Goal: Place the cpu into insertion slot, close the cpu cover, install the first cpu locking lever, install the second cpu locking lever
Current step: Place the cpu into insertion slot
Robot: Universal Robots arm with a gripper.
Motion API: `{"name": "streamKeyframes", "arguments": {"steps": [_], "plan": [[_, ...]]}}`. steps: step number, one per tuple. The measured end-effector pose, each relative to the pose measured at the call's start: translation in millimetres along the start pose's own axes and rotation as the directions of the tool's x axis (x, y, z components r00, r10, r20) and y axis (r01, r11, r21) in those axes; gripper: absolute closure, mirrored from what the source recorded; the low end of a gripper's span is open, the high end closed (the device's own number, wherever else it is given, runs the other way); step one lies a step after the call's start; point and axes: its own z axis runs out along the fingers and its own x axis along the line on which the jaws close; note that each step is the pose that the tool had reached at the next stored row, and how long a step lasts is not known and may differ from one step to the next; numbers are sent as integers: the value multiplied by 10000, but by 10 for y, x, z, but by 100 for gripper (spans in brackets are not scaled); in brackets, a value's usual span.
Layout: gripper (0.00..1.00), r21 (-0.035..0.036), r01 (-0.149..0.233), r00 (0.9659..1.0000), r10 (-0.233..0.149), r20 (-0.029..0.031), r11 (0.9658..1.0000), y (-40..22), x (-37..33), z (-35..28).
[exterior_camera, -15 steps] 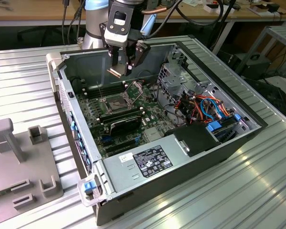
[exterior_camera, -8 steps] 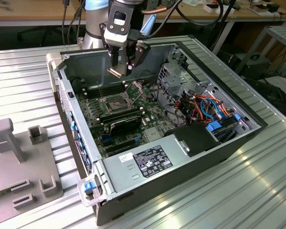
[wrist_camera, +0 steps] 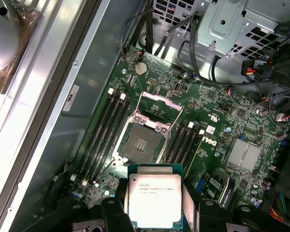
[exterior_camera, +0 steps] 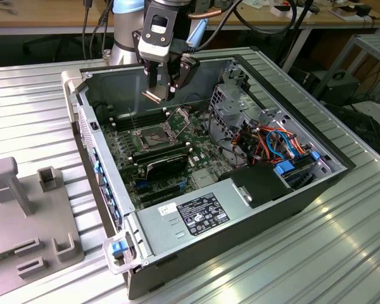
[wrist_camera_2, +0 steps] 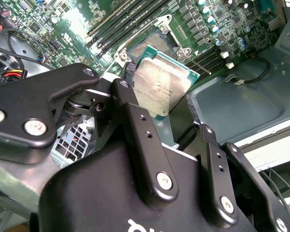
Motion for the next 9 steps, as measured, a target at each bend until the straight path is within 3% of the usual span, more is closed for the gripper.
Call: {"name": "streamKeyframes", "arguments": {"steps": [3,5,9], "plan": [[47,7,-355,9994,355,16,9994,18,-3,16],[47,16,-760,9971,760,34,9971,21,-4,26],[47,22,-1157,9933,1157,57,9933,22,-5,31]]}}
